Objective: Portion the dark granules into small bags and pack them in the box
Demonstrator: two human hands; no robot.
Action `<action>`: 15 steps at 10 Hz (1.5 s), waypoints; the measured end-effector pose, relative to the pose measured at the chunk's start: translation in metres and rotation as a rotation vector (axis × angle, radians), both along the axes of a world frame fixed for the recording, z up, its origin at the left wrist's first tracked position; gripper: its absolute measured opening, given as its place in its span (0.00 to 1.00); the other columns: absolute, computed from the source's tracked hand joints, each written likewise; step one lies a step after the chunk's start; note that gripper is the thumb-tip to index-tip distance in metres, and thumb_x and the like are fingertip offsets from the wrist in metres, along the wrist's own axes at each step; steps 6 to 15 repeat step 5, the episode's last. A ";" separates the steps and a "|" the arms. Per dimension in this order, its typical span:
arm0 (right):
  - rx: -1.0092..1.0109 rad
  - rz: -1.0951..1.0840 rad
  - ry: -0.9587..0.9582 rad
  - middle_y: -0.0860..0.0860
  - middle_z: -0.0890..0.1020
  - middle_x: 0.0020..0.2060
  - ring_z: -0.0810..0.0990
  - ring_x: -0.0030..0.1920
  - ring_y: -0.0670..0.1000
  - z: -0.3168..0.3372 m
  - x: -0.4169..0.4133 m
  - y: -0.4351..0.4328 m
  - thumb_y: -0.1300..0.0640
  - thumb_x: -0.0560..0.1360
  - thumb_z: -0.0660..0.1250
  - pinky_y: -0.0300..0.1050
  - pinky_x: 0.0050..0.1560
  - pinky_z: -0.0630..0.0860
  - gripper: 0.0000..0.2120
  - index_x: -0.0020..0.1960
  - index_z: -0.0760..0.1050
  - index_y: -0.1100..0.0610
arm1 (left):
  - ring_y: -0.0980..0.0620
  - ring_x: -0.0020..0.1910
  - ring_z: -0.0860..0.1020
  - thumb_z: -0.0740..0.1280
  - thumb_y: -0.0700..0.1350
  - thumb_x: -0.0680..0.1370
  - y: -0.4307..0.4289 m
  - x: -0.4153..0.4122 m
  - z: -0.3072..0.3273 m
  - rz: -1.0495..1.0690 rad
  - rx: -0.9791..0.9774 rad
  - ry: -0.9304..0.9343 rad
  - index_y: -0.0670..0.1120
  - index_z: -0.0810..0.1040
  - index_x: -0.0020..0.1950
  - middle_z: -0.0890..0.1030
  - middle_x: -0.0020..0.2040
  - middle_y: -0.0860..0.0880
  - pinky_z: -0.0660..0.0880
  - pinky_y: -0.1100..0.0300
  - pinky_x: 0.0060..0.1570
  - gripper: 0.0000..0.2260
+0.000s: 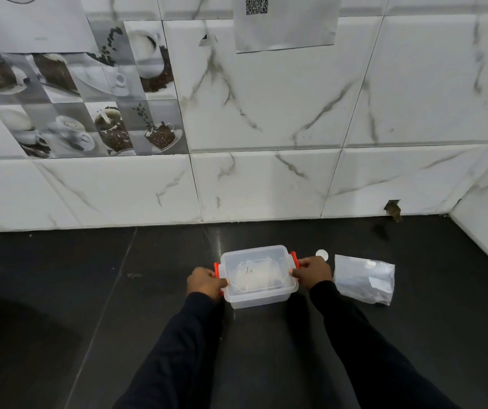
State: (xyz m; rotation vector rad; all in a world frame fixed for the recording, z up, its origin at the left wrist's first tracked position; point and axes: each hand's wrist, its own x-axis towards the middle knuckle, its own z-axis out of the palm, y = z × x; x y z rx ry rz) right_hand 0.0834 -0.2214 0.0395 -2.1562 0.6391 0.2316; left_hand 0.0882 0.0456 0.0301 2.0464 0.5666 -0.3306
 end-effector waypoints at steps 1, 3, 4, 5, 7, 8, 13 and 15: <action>-0.077 0.011 -0.022 0.52 0.83 0.44 0.81 0.44 0.51 0.004 -0.004 0.006 0.56 0.73 0.74 0.48 0.57 0.78 0.09 0.50 0.82 0.59 | 0.45 0.36 0.83 0.76 0.42 0.69 -0.006 0.002 -0.003 -0.055 0.163 -0.045 0.41 0.81 0.38 0.83 0.37 0.44 0.84 0.50 0.41 0.06; -0.216 0.024 -0.058 0.55 0.81 0.35 0.79 0.39 0.52 0.004 -0.003 0.016 0.62 0.73 0.68 0.50 0.54 0.81 0.05 0.40 0.81 0.61 | 0.43 0.35 0.80 0.67 0.40 0.70 -0.013 0.000 0.007 -0.141 0.316 -0.151 0.41 0.76 0.33 0.79 0.35 0.44 0.83 0.50 0.42 0.06; -0.223 0.052 -0.096 0.56 0.83 0.42 0.80 0.41 0.51 -0.004 -0.005 0.015 0.56 0.75 0.67 0.51 0.56 0.80 0.08 0.45 0.81 0.60 | 0.45 0.42 0.79 0.69 0.43 0.73 -0.011 -0.009 0.014 -0.186 0.305 -0.216 0.44 0.79 0.39 0.78 0.41 0.46 0.81 0.48 0.50 0.04; -0.341 0.145 -0.249 0.56 0.73 0.68 0.73 0.67 0.55 -0.013 -0.010 0.016 0.41 0.77 0.63 0.52 0.70 0.70 0.27 0.69 0.71 0.57 | 0.44 0.73 0.66 0.68 0.61 0.75 -0.008 -0.018 0.004 -0.294 0.445 -0.362 0.46 0.65 0.75 0.66 0.72 0.44 0.69 0.46 0.70 0.33; -0.341 0.145 -0.249 0.56 0.73 0.68 0.73 0.67 0.55 -0.013 -0.010 0.016 0.41 0.77 0.63 0.52 0.70 0.70 0.27 0.69 0.71 0.57 | 0.44 0.73 0.66 0.68 0.61 0.75 -0.008 -0.018 0.004 -0.294 0.445 -0.362 0.46 0.65 0.75 0.66 0.72 0.44 0.69 0.46 0.70 0.33; -0.341 0.145 -0.249 0.56 0.73 0.68 0.73 0.67 0.55 -0.013 -0.010 0.016 0.41 0.77 0.63 0.52 0.70 0.70 0.27 0.69 0.71 0.57 | 0.44 0.73 0.66 0.68 0.61 0.75 -0.008 -0.018 0.004 -0.294 0.445 -0.362 0.46 0.65 0.75 0.66 0.72 0.44 0.69 0.46 0.70 0.33; -0.341 0.145 -0.249 0.56 0.73 0.68 0.73 0.67 0.55 -0.013 -0.010 0.016 0.41 0.77 0.63 0.52 0.70 0.70 0.27 0.69 0.71 0.57 | 0.44 0.73 0.66 0.68 0.61 0.75 -0.008 -0.018 0.004 -0.294 0.445 -0.362 0.46 0.65 0.75 0.66 0.72 0.44 0.69 0.46 0.70 0.33; -0.341 0.145 -0.249 0.56 0.73 0.68 0.73 0.67 0.55 -0.013 -0.010 0.016 0.41 0.77 0.63 0.52 0.70 0.70 0.27 0.69 0.71 0.57 | 0.44 0.73 0.66 0.68 0.61 0.75 -0.008 -0.018 0.004 -0.294 0.445 -0.362 0.46 0.65 0.75 0.66 0.72 0.44 0.69 0.46 0.70 0.33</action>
